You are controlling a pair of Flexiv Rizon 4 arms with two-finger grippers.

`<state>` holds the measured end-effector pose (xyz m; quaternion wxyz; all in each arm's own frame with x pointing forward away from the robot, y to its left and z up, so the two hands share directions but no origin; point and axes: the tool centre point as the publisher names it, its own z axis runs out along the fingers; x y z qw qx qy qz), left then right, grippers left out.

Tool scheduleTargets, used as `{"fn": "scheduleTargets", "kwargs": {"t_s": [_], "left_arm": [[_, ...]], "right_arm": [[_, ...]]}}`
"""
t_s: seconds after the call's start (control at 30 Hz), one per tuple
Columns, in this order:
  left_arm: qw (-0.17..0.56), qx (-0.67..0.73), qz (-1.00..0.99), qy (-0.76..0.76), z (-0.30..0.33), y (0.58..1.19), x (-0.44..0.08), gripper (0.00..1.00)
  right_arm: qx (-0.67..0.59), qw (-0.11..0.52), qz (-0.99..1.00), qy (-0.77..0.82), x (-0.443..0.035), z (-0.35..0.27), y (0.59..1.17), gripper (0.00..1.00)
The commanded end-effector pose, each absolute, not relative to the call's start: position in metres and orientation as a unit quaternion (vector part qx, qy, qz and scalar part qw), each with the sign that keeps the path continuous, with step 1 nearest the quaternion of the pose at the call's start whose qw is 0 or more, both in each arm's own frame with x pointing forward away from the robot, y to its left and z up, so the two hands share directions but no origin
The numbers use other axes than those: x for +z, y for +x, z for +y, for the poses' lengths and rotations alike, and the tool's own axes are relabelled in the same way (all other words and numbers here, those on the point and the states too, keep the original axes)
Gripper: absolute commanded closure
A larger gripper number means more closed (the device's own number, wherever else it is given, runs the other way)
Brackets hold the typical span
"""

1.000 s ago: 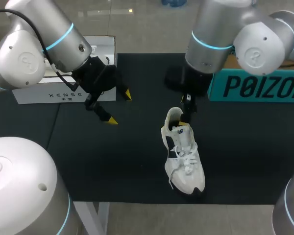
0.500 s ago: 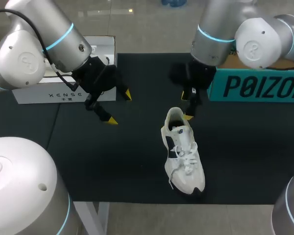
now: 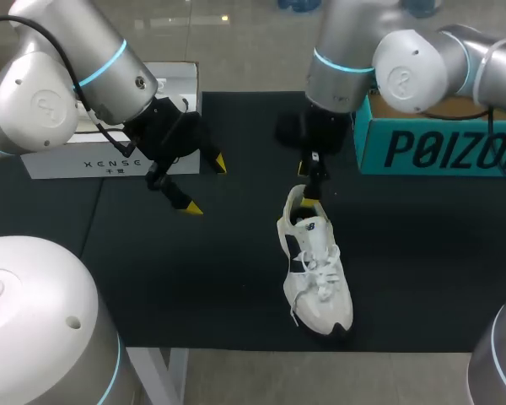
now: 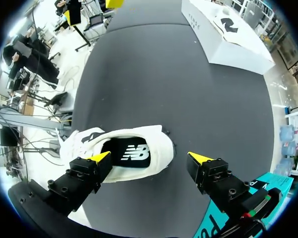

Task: Take the shoe out of the shoebox, open the shoe tongue, remove and reinsert the insole, then place the shoe into the shoebox

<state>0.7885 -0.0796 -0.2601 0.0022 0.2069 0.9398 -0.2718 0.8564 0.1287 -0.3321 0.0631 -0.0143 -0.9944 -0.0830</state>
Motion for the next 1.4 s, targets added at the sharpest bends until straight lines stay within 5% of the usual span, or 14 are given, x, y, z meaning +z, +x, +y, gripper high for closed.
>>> {"fn": "scheduleTargets", "kwargs": {"t_s": [0.03, 0.7, 0.77, 0.8, 1.03, 1.3, 1.4], "left_arm": [[0.002, -0.270, 0.940, 0.207, -0.080, 0.789, -0.261, 0.00], [0.002, -0.270, 0.940, 0.207, -0.080, 0.789, -0.261, 0.00], [0.002, -0.270, 0.940, 0.207, -0.080, 0.789, -0.261, 0.00], [0.002, -0.270, 0.940, 0.207, -0.080, 0.789, -0.261, 0.00], [0.002, -0.270, 0.940, 0.207, -0.080, 0.789, -0.261, 0.00], [0.002, -0.270, 0.940, 0.207, -0.080, 0.789, -0.261, 0.00], [0.002, -0.270, 0.940, 0.207, -0.080, 0.789, -0.261, 0.00]], "right_arm": [[-0.081, 0.070, -0.994, -0.016, -0.344, 0.134, 0.861, 0.00], [-0.070, 0.076, -0.994, -0.024, -0.362, 0.131, 0.870, 0.00], [-0.070, 0.076, -0.994, -0.024, -0.363, 0.132, 0.870, 0.22], [-0.069, 0.077, -0.994, -0.024, -0.364, 0.132, 0.870, 0.44], [-0.065, 0.077, -0.995, -0.023, -0.364, 0.133, 0.870, 0.63], [-0.063, 0.076, -0.995, -0.026, -0.366, 0.131, 0.865, 0.65], [-0.063, 0.075, -0.995, -0.028, -0.366, 0.131, 0.863, 0.91]]}}
